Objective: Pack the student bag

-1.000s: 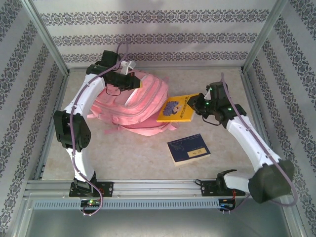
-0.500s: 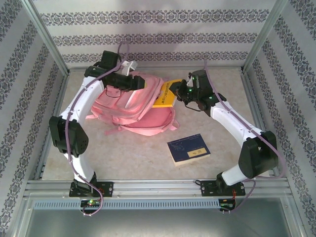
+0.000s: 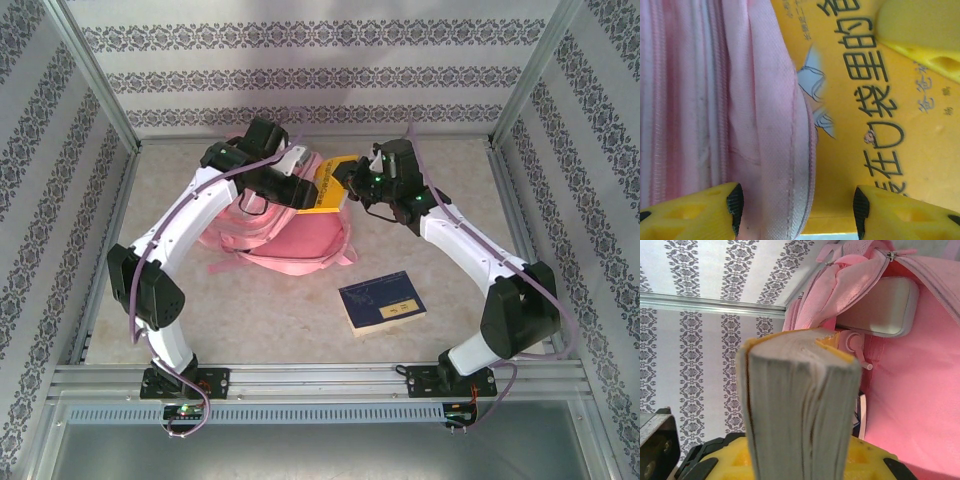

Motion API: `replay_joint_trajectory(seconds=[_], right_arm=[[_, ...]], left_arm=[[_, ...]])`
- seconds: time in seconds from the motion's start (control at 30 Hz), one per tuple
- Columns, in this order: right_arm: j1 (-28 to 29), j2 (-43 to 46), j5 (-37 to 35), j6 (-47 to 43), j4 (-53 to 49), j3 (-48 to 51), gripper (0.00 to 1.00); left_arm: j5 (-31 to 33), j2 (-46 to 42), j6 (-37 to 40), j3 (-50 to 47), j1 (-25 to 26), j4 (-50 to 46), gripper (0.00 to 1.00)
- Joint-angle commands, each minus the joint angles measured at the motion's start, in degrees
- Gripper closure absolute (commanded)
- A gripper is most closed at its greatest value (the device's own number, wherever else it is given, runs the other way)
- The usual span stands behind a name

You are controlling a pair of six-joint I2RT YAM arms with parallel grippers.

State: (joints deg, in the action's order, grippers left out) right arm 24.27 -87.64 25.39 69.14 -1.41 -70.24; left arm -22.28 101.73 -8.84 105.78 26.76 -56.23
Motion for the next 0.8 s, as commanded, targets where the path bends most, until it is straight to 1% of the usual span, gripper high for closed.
replay_joint_trajectory(seconds=[0.0, 0.03, 0.07, 0.1, 0.13, 0.2, 0.27, 0.33, 0.5, 0.63, 0.77], right_arm=[[1.2, 1.1, 4.1, 2.9, 12.5, -1.9, 1.00], [1.2, 1.2, 4.1, 3.2, 13.1, -1.6, 1.00], [1.3, 1.2, 4.1, 3.6, 13.8, -1.3, 1.00], [1.4, 1.1, 4.0, 4.0, 14.5, -1.1, 1.00], [1.4, 1.2, 3.9, 4.2, 14.8, -1.0, 1.00], [1.5, 1.3, 3.6, 4.4, 15.5, -0.5, 1.00], [1.5, 1.9, 3.5, 3.8, 15.3, -0.1, 1.00], [1.3, 2.9, 2.6, 2.3, 14.4, 0.8, 1.00], [1.5, 6.7, -2.0, -4.8, 7.3, 3.8, 1.00], [1.5, 9.1, -5.7, -4.9, 8.7, 10.0, 1.00], [1.8, 9.1, -6.9, -5.4, 11.3, 13.0, 1.00]], left_arm=[[12.7, 1.4, 2.3, 3.6, 1.5, -3.3, 0.41], [13.7, 1.9, 2.4, 4.1, 1.7, -3.2, 0.43], [14.4, 2.6, 2.6, 4.9, 1.8, -3.4, 0.47], [14.8, 3.4, 2.8, 5.7, 1.9, -4.0, 0.54], [15.0, 4.1, 3.1, 6.3, 2.0, -4.2, 0.64], [14.2, 5.6, 4.0, 7.5, 2.0, -4.8, 0.88], [14.0, 6.3, 4.8, 8.8, 2.0, -5.5, 1.00], [15.1, 5.4, 5.0, 9.7, 2.0, -5.5, 1.00], [19.0, 0.5, 2.8, 10.0, 2.0, -3.6, 1.00], [23.2, -4.5, 1.9, 9.7, 2.0, -2.7, 1.00], [27.2, -10.5, 3.8, 7.2, 1.9, -1.3, 1.00]])
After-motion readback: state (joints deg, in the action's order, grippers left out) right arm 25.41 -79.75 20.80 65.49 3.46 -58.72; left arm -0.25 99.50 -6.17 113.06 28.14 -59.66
